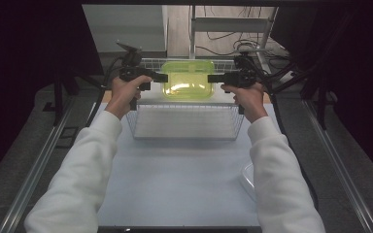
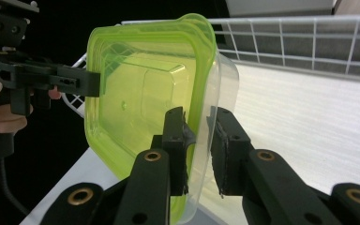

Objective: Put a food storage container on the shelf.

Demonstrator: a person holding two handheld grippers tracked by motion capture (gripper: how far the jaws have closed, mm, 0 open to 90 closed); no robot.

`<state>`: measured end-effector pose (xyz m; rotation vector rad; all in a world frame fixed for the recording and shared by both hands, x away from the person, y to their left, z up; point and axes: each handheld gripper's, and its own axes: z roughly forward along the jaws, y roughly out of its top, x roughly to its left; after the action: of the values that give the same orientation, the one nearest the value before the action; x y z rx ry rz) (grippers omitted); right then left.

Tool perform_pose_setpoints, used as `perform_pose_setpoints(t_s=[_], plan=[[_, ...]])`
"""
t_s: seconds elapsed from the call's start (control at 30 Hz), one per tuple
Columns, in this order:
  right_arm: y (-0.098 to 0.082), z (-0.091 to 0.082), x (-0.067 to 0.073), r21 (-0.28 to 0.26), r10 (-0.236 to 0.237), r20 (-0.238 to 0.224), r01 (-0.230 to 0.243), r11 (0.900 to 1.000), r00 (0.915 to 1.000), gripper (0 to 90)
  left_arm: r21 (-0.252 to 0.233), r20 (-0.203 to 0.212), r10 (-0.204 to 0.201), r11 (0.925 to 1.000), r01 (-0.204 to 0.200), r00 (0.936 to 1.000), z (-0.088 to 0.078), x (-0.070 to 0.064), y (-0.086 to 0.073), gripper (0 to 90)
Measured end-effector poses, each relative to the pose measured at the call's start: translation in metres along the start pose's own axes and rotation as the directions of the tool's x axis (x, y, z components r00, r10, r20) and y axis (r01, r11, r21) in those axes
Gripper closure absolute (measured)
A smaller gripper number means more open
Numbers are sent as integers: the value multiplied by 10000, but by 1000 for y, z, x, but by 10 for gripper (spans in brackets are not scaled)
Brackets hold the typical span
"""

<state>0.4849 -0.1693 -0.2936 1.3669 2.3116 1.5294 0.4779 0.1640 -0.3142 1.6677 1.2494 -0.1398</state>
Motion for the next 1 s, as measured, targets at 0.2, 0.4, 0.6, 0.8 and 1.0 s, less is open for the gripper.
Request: perform_pose_setpoints(t_s=[0.2, 0.4, 0.6, 0.8, 1.0], plan=[[3, 12, -13, 324, 718, -74, -715, 9969, 9974, 749, -107, 123, -645, 9979, 646, 9978, 7, 10, 6, 788], [4, 22, -25, 318, 1726, -232, -1718, 9846, 9847, 731, -161, 291, -1319, 9911, 1324, 9908, 14, 20, 11, 771], [2, 27, -31, 172, 2440, -197, -2437, 9697, 9696, 718, -158, 336, -1715, 9850, 1721, 9846, 20, 28, 12, 749], [1, 31, -33, 5, 2967, -193, -2968, 9549, 9548, 712, -265, 309, -1671, 9854, 1679, 9855, 23, 30, 12, 727], [-2, 31, -32, -430, 3377, -589, -3404, 9393, 9394, 519, -696, 146, -1119, 9912, 1126, 9936, 25, 25, 9, 486]])
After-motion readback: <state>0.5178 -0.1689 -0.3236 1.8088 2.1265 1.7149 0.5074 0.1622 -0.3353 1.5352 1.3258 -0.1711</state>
